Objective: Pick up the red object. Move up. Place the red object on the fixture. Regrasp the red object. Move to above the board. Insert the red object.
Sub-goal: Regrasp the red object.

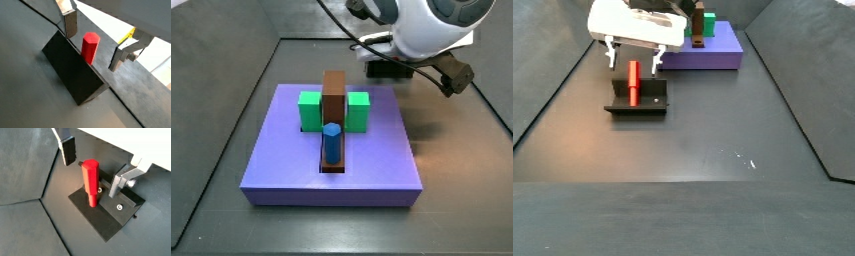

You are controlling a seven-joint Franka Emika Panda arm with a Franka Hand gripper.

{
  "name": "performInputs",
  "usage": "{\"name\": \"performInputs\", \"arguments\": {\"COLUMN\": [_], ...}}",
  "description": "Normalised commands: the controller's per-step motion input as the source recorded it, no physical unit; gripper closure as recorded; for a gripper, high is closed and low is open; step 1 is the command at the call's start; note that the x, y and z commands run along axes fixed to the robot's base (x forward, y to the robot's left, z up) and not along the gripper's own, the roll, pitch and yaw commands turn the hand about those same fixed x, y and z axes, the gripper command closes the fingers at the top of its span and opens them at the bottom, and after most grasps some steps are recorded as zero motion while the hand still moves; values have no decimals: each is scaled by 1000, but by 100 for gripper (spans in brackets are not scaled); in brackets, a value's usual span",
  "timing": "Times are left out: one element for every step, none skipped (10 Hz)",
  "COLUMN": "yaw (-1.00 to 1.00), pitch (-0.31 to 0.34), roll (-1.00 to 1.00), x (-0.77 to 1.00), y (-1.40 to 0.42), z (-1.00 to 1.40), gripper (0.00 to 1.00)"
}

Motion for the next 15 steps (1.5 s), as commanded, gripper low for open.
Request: {"name": "performInputs", "arguments": {"yaw": [0,0,0,0,0,0,0,0,0,0,0,0,0,0,0], "pitch": [0,0,0,0,0,0,0,0,0,0,0,0,0,0,0], "roll": [0,0,0,0,0,0,0,0,0,0,0,0,0,0,0], "x": [0,0,0,0,0,0,0,0,0,0,0,0,0,0,0], "y": [0,0,0,0,0,0,0,0,0,0,0,0,0,0,0], "z": [0,0,0,0,0,0,0,0,0,0,0,0,0,0,0], "gripper": [0,100,100,100,100,100,100,100,100,100,100,100,100,100,100]}}
